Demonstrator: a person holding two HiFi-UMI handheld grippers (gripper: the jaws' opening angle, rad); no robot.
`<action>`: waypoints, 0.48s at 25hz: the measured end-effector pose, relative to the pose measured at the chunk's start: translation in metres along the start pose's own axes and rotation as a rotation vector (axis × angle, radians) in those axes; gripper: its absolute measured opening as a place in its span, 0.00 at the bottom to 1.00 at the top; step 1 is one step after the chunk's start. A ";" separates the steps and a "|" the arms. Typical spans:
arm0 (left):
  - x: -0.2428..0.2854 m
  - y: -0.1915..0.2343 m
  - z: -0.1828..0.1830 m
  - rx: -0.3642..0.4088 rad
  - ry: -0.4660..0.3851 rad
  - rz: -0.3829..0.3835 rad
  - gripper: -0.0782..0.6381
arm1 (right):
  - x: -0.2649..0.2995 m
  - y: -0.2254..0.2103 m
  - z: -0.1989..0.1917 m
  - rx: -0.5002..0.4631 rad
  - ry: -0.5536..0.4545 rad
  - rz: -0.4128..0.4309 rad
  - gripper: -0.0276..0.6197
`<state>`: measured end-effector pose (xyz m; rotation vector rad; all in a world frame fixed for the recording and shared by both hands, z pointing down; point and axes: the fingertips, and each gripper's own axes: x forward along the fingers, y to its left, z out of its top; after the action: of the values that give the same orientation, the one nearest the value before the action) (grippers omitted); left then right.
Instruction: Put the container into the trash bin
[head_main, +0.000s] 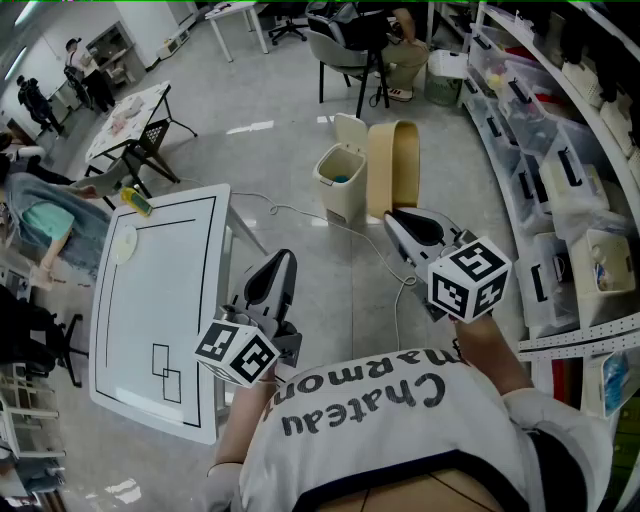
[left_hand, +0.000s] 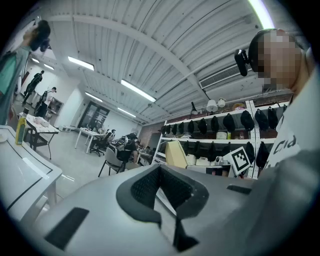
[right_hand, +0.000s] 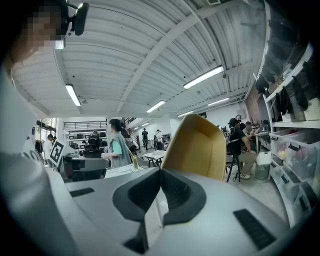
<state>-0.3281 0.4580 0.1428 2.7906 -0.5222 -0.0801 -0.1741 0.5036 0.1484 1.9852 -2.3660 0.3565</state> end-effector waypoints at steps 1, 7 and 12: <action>0.000 0.000 0.000 -0.001 -0.001 0.000 0.14 | 0.001 0.000 -0.001 -0.001 0.002 0.000 0.09; -0.004 0.008 0.004 0.003 -0.004 -0.006 0.14 | 0.009 0.005 -0.001 0.002 0.003 -0.003 0.09; -0.010 0.019 0.011 0.008 -0.010 -0.021 0.14 | 0.014 0.015 0.004 0.020 -0.025 -0.008 0.09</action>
<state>-0.3454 0.4421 0.1379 2.8047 -0.4969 -0.0972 -0.1905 0.4911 0.1447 2.0182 -2.3781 0.3587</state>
